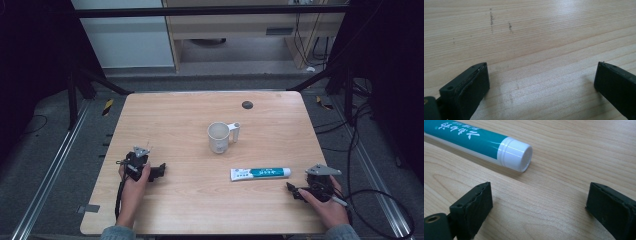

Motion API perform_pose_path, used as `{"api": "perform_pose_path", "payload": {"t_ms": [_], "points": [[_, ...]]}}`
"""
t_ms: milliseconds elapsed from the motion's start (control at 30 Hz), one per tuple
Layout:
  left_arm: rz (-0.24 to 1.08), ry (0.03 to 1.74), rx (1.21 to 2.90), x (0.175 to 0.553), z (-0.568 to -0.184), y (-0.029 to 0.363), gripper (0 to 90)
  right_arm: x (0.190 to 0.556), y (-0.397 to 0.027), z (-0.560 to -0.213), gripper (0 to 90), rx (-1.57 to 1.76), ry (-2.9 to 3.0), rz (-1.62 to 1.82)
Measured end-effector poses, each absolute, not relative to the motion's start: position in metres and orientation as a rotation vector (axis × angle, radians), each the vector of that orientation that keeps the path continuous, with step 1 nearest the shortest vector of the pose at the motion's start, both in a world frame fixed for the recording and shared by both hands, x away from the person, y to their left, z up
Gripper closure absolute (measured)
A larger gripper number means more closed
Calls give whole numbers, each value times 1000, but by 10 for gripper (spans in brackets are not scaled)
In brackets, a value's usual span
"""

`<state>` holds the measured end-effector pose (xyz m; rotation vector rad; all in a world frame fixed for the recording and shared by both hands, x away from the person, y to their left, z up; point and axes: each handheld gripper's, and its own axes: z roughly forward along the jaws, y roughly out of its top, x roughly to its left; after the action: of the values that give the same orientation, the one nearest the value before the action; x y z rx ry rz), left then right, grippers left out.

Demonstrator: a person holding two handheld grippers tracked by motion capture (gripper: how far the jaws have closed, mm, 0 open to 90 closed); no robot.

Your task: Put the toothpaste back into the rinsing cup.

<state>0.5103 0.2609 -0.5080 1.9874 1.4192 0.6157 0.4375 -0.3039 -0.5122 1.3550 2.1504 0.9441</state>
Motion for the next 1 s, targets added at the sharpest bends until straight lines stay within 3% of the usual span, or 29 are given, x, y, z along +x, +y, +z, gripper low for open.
{"api": "perform_pose_path", "payload": {"t_ms": [233, 500, 633, 1000], "points": [[616, 1420, 1986, 510, -508, 261, 0, 432, -303, -507, 106, 1310, 2191, 943], [618, 1424, 1985, 510, -508, 261, 0, 433, -297, -474, 134, 1166, 2288, 909], [619, 1424, 1985, 509, -508, 261, 0, 444, -281, -455, 173, 1045, 2396, 897], [617, 1424, 1986, 510, -508, 261, 0, 476, -236, -442, 215, 795, 2603, 813]]}}
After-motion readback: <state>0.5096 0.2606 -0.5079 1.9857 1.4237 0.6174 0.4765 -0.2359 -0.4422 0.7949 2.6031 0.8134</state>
